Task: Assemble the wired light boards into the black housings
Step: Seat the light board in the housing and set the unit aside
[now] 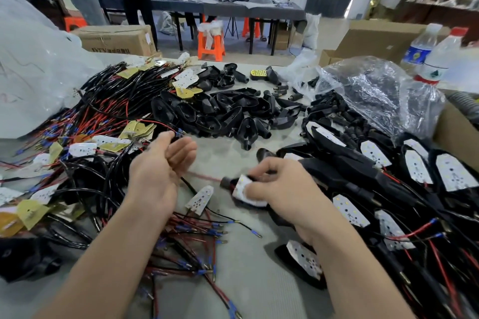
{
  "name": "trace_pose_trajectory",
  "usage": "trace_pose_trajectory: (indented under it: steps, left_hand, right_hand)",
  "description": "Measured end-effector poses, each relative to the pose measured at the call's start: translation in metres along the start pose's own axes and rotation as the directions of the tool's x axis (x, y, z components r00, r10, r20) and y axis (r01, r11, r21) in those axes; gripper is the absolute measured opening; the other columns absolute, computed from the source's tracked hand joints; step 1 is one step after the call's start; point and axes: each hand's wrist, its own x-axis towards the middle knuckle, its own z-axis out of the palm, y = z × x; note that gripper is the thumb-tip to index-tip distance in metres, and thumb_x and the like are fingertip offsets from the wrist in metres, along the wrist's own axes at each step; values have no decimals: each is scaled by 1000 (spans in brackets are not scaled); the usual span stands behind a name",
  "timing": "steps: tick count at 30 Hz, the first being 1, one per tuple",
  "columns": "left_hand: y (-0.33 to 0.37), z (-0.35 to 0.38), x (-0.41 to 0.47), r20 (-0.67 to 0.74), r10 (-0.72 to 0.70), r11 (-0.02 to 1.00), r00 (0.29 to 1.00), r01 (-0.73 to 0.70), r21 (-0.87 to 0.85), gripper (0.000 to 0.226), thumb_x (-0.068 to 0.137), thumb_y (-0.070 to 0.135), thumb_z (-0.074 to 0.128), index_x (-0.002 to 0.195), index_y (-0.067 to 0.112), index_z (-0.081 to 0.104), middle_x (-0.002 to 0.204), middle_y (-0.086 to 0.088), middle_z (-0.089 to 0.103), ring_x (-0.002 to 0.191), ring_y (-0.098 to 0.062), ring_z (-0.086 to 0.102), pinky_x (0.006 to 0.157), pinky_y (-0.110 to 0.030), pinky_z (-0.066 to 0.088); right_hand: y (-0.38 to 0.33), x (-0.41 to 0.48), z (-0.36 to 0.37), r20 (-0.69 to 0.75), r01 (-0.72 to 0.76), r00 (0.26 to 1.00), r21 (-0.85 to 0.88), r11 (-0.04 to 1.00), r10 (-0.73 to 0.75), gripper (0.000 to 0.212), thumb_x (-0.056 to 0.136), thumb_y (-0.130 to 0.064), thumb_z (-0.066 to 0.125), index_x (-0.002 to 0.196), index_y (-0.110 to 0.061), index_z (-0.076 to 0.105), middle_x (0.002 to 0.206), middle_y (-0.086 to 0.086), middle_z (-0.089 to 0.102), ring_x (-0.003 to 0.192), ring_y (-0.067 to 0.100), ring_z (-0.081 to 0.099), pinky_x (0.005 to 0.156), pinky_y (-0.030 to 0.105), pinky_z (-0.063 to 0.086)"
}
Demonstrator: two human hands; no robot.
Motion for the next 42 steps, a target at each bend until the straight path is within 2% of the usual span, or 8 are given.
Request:
trace_pose_trajectory:
  steps: [5,10,16,19,23,31,36,42]
  left_hand:
    - [11,-3,-8,266,-143,990,953,143,17,37,111,32,37,95,13,64,46,12,37,31,-2,28,32,-15,25]
    - [5,5,-30,623,-535,843,571,414,344,45,105,42,36,77,16,60,40,11,37,27,3,29,29,-12,23]
    - [-21,14,-49,534,-712,672,456,221,707,48,103,51,42,77,15,60,44,3,31,32,-6,21,38,-13,22]
    - [-25,14,-50,531,-685,665,499,130,736,53,98,59,46,85,13,66,46,0,38,34,-11,25,40,-16,25]
    - [-32,21,-49,514,-428,811,743,65,582,32,89,44,70,87,12,65,59,-6,57,41,-15,47,42,-23,37]
    - [-33,20,-49,531,-400,753,747,-63,655,27,98,9,63,75,16,77,72,-12,70,62,-17,65,60,-22,53]
    - [-20,16,-49,596,-518,670,613,-143,729,17,85,20,71,70,19,77,74,-9,73,74,-15,67,72,-19,52]
    - [-6,11,-53,593,-782,551,193,-232,802,10,94,19,66,87,20,74,85,0,76,76,-11,61,76,-19,47]
  right_hand:
    - [-2,-13,6,449,140,893,-231,963,-22,23,69,-44,75,82,-24,72,65,-5,70,57,9,54,59,29,42]
    - [-7,-4,15,53,109,990,265,958,-127,17,97,-23,63,88,-13,74,80,10,75,65,21,61,59,31,51]
    - [-9,-2,14,-73,44,997,554,831,-4,29,105,-18,52,92,-25,77,91,14,77,75,20,64,60,27,55]
    - [-10,3,11,-95,33,995,673,739,41,21,104,-8,52,120,-15,65,98,22,76,76,23,63,64,26,57]
    - [-9,7,2,-140,87,990,655,751,7,28,96,7,54,119,-7,62,76,11,68,54,17,53,55,25,50]
    - [-8,12,-11,-298,187,954,693,696,40,29,105,-16,52,88,-7,73,73,8,71,65,20,58,63,26,50]
    - [-9,14,-20,-364,278,931,737,616,15,30,105,-12,52,86,-3,73,72,11,71,60,16,61,62,23,55]
    - [-18,14,-57,-528,482,849,767,423,-9,29,107,-19,50,91,-3,68,73,9,71,62,14,63,63,24,52]
